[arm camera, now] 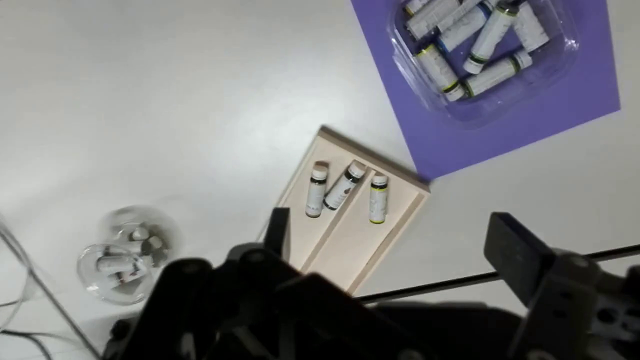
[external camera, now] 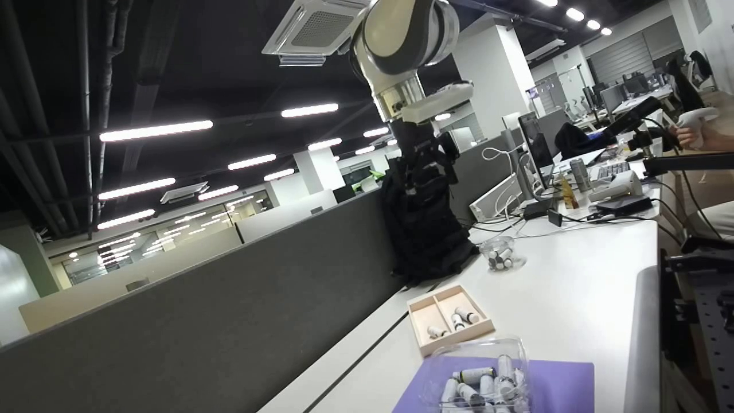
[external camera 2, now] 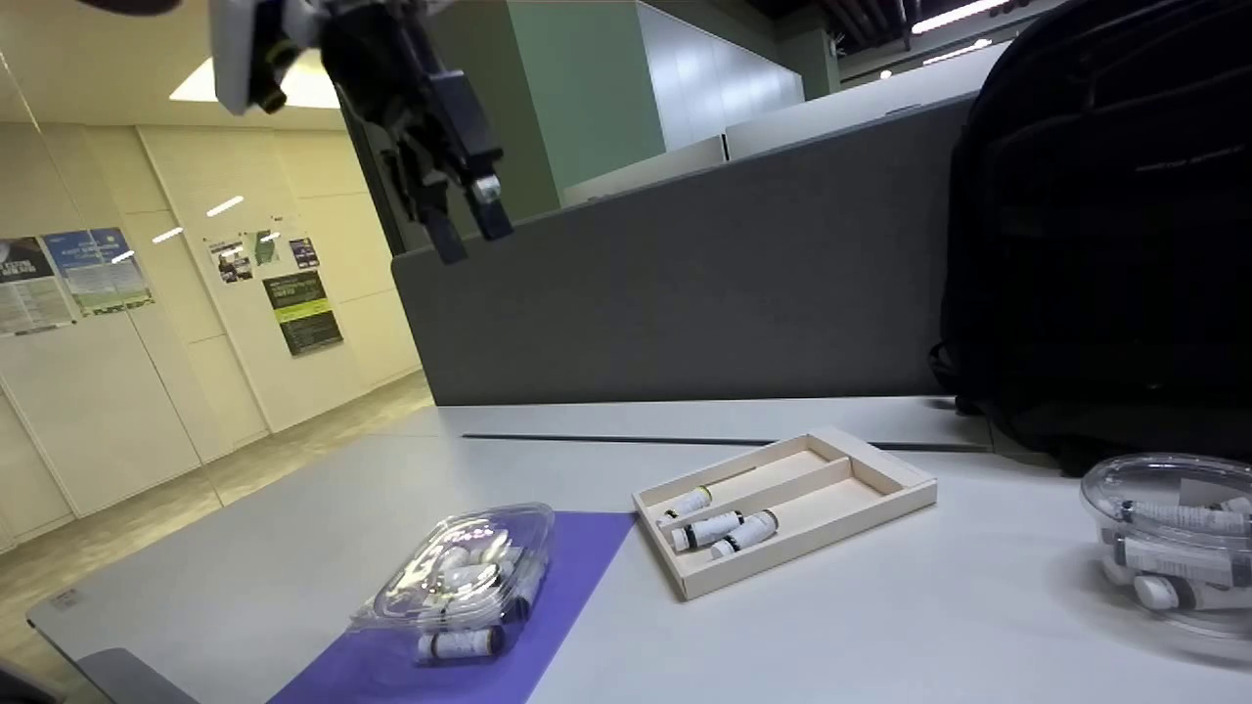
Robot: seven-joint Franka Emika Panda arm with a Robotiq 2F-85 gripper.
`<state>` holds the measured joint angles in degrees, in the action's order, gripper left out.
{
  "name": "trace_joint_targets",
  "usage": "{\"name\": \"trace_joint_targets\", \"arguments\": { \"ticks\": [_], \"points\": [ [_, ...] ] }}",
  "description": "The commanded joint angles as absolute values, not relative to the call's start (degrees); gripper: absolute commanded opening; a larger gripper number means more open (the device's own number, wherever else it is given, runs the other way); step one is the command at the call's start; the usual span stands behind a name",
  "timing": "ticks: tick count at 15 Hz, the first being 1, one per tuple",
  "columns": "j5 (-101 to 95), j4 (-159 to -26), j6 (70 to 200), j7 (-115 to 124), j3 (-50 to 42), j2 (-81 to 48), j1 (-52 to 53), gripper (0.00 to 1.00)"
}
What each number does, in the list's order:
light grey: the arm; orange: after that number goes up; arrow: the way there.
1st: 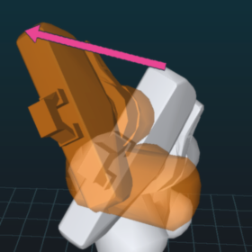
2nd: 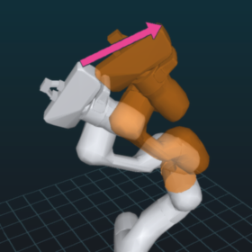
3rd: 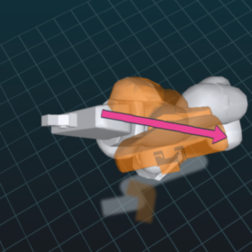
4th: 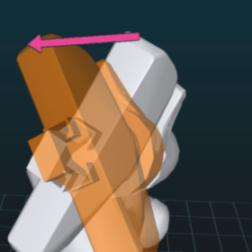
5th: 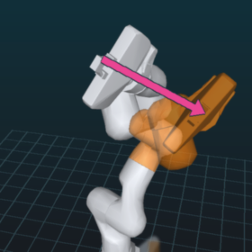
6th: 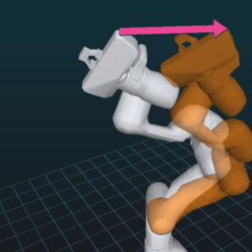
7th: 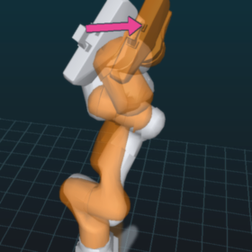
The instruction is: Remove the bottle from the top part of the segment tray and put it on the purple mat
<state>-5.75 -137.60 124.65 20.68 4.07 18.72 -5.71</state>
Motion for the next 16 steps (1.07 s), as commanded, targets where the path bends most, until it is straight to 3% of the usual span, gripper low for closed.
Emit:
{"name": "trace_joint_targets", "arguments": {
  "ticks": [1, 5, 7, 16],
  "points": [
    [2.60, -131.59, 130.51, 7.48, -0.64, 6.00, -3.09, 1.00],
    [5.94, -123.11, 127.85, -10.30, -2.19, -4.93, -3.39, 1.00],
    [4.89, -127.17, 129.92, -6.62, -1.93, -2.31, -3.53, 1.00],
    [1.28, -117.55, 131.76, 0.47, -3.79, -14.28, -3.99, 1.00]
  ]
}}
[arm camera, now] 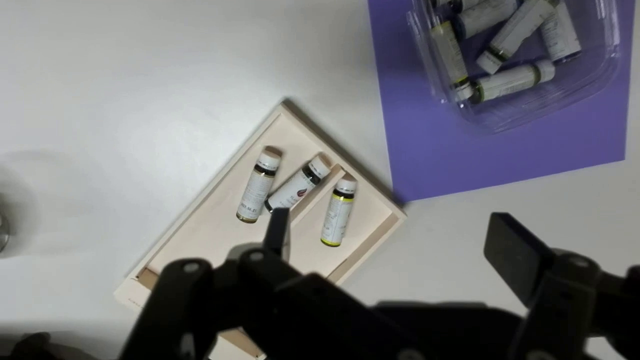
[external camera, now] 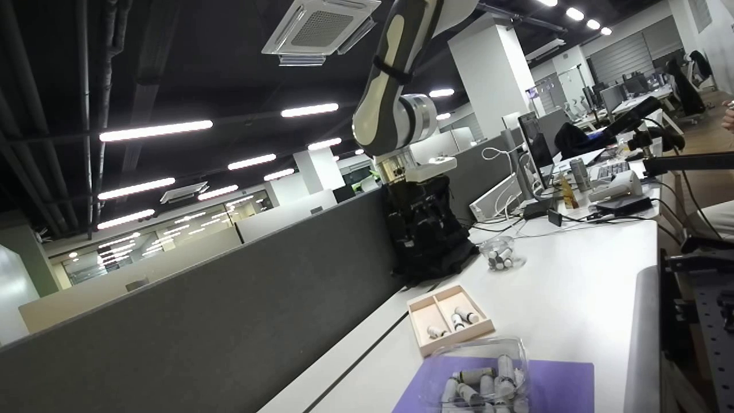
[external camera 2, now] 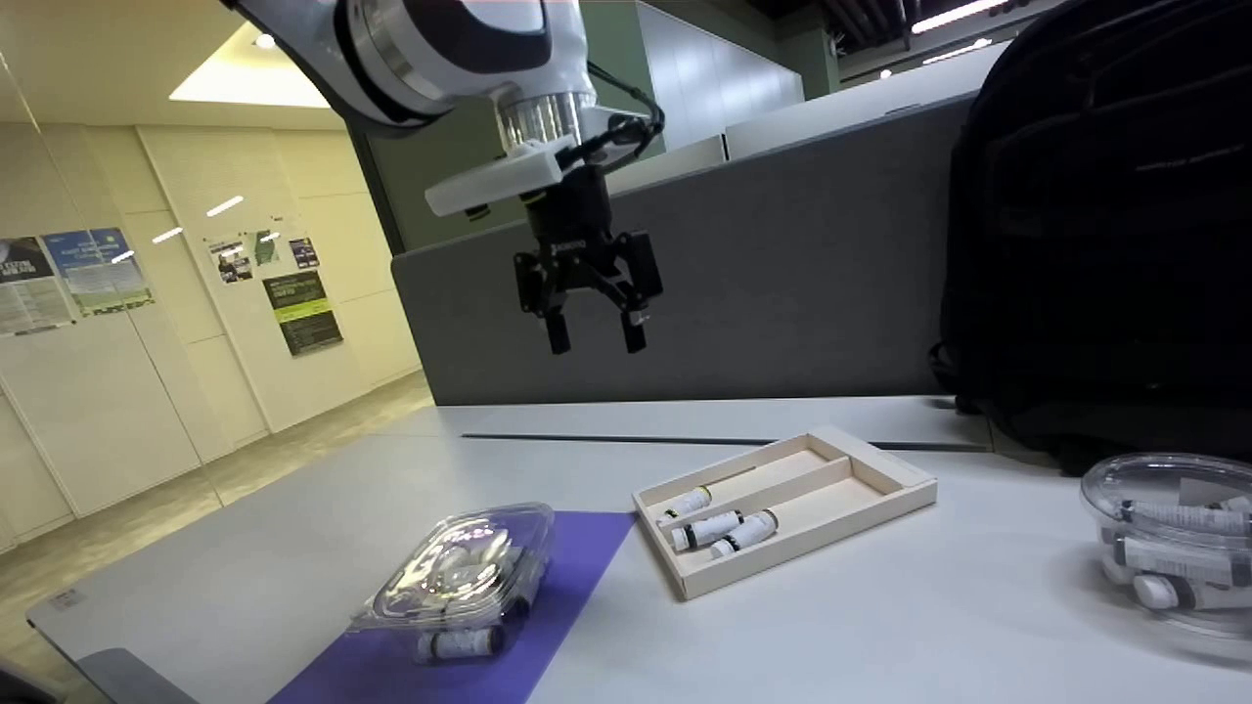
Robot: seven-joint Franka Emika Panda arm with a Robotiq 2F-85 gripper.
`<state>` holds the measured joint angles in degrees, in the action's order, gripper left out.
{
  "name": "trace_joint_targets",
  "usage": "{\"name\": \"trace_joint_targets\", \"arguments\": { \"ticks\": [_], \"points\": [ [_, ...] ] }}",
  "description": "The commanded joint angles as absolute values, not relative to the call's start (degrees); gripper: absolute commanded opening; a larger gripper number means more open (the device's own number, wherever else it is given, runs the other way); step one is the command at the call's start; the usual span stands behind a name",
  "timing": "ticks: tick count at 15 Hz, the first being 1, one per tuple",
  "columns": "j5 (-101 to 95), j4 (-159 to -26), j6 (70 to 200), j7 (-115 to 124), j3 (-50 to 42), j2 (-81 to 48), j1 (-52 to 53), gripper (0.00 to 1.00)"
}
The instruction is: Remove the bottle from the top part of the segment tray and put it on the purple mat
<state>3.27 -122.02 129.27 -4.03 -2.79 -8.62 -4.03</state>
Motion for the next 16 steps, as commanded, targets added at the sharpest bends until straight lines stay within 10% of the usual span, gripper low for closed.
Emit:
{"name": "trace_joint_targets", "arguments": {
  "ticks": [1, 16],
  "points": [
    [0.64, -116.72, 134.08, 1.04, -4.03, -16.10, -3.83, 1.00],
    [-4.60, -105.35, 142.33, 1.19, -3.90, -34.11, -1.06, 1.00]
  ]
}}
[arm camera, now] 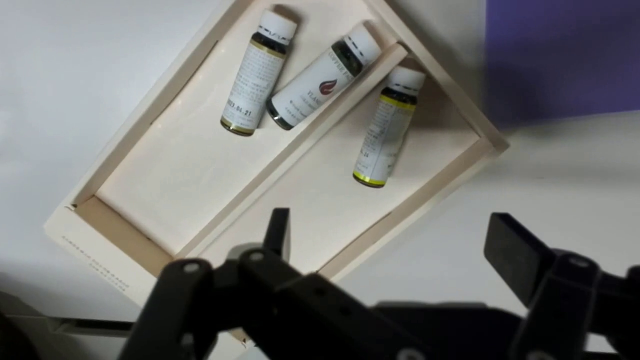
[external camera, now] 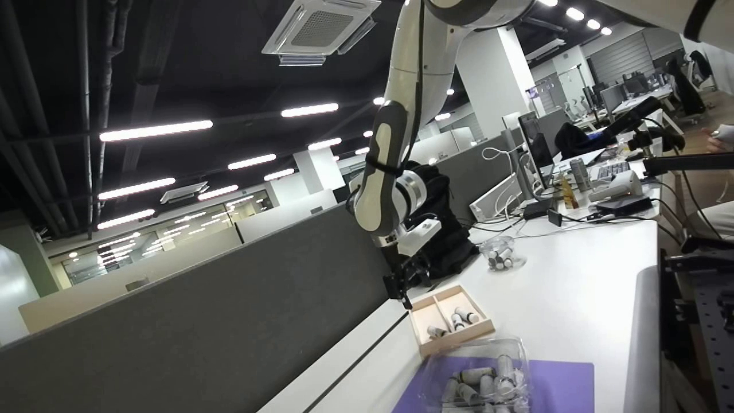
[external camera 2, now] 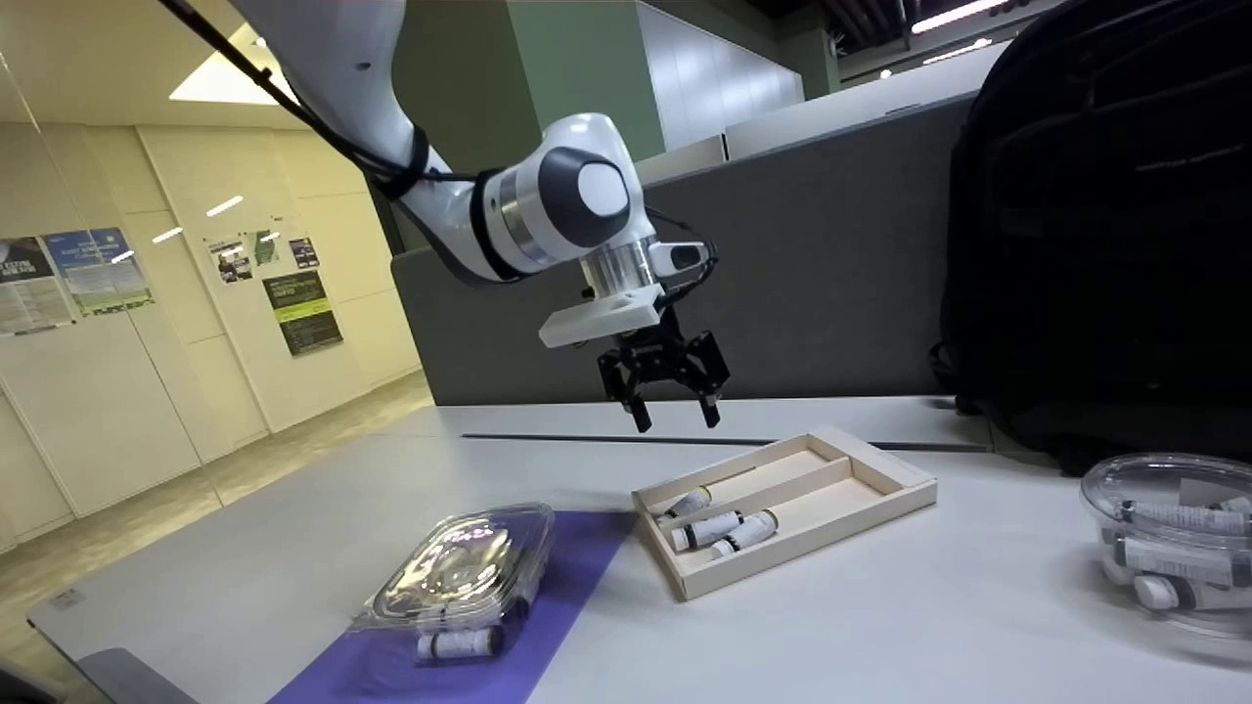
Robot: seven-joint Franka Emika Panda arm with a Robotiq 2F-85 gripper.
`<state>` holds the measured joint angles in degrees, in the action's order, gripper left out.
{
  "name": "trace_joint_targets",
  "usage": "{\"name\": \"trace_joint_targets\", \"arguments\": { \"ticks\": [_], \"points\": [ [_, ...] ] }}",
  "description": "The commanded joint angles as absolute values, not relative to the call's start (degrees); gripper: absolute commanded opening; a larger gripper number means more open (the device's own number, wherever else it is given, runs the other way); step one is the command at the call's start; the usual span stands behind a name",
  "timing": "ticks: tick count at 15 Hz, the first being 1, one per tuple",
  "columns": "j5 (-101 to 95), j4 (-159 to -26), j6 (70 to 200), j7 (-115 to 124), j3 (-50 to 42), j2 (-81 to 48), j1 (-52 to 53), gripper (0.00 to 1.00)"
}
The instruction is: Remove the bottle from the top part of the segment tray and put it on the purple mat
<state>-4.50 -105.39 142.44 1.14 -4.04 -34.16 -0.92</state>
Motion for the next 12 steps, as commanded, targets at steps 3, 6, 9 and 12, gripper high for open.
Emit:
{"name": "trace_joint_targets", "arguments": {
  "ticks": [3, 6, 9, 12],
  "points": [
    [-4.59, -103.81, 142.42, 1.18, -3.95, -35.95, -1.10, 1.00],
    [-5.27, -104.96, 144.86, 1.15, -4.06, -36.22, -0.56, 1.00],
    [-4.77, -105.10, 144.79, -0.59, -3.02, -37.56, -0.95, 1.00],
    [-5.00, -104.52, 145.16, -2.27, -2.65, -39.16, -1.07, 1.00]
  ]
}}
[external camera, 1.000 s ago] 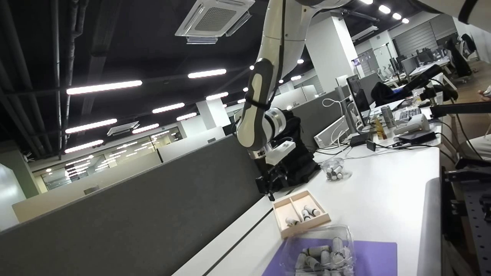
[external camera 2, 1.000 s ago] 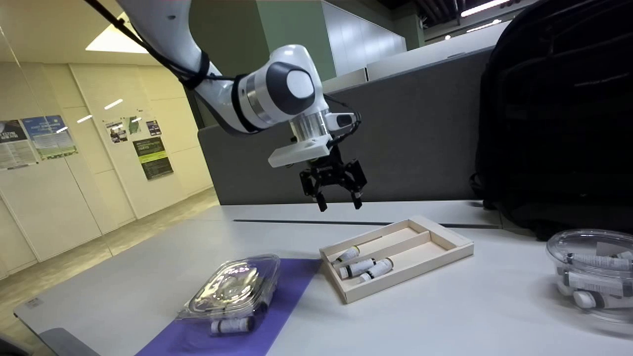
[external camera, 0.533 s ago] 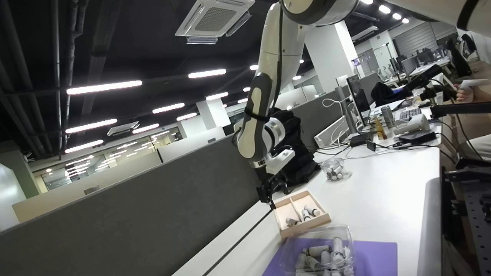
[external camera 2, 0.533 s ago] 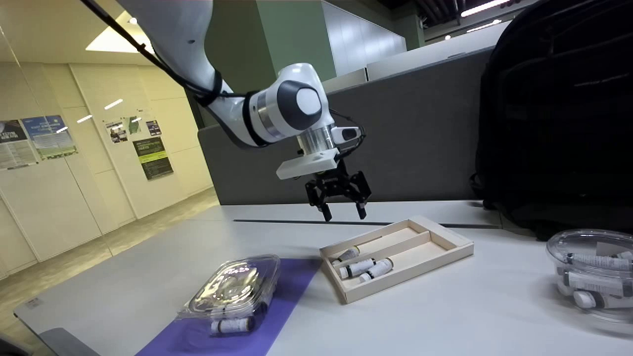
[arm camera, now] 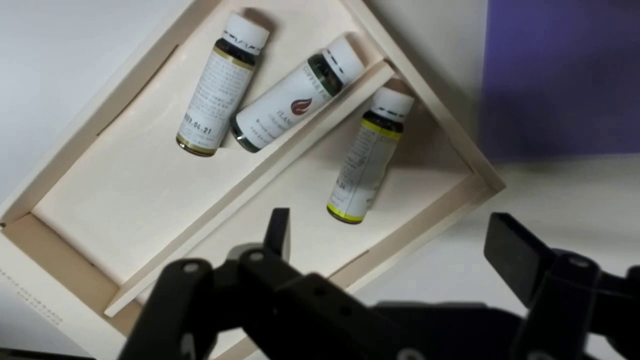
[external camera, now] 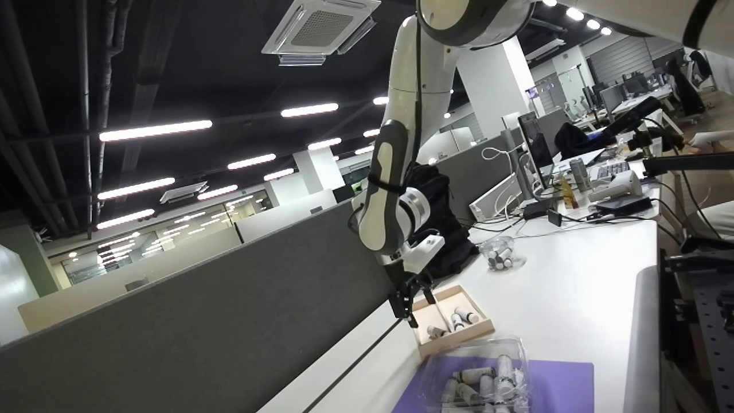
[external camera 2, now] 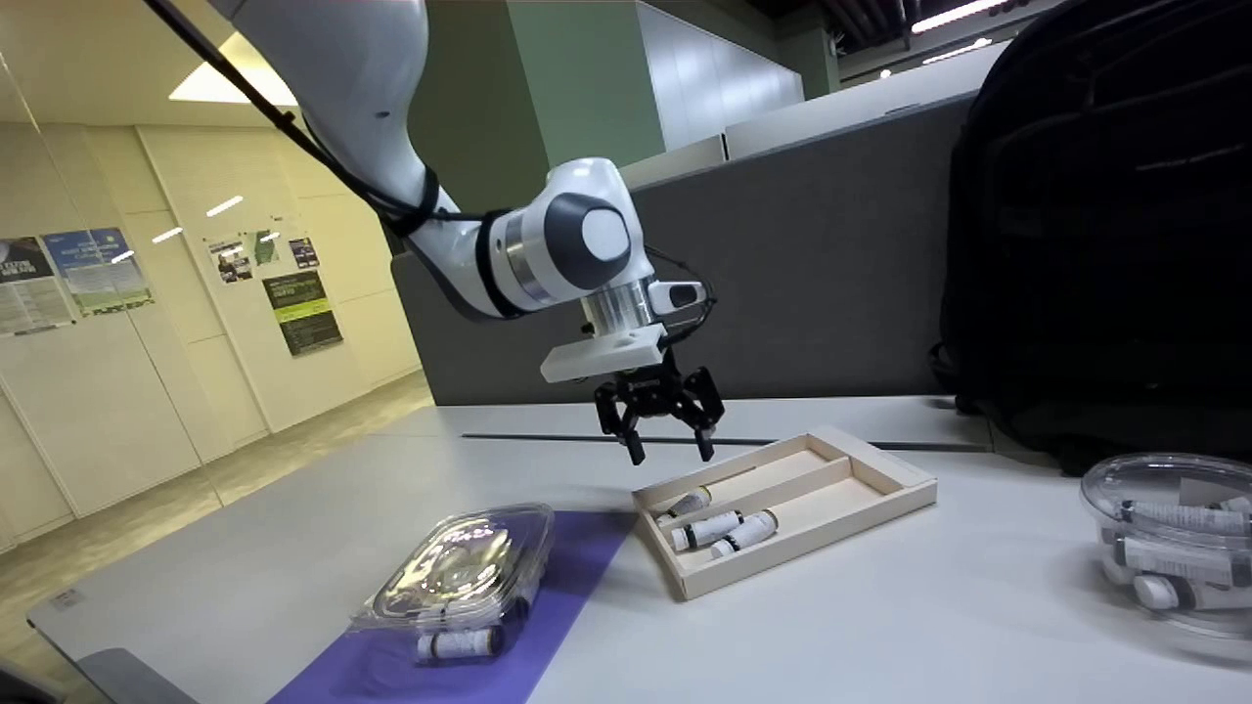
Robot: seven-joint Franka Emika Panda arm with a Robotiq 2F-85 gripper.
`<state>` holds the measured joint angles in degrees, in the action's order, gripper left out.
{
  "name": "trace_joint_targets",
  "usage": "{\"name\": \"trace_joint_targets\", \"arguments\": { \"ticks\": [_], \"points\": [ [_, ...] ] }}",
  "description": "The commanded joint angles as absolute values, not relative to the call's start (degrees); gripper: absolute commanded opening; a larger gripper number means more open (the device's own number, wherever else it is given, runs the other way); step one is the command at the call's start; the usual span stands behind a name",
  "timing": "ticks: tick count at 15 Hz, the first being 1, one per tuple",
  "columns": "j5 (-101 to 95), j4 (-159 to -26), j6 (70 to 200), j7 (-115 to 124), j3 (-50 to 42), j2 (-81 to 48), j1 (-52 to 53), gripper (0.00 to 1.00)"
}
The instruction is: Remove the bottle from the top part of the segment tray and put it on the purple mat
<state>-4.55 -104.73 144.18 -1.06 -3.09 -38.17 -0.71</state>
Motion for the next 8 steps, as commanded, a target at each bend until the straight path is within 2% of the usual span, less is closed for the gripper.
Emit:
{"name": "trace_joint_targets", "arguments": {
  "ticks": [1, 8],
  "points": [
    [-5.04, -104.30, 145.39, -2.60, -2.66, -39.74, -1.10, 1.00],
    [-4.58, -104.29, 146.16, -5.67, -2.24, -41.66, -2.29, 1.00]
  ]
}}
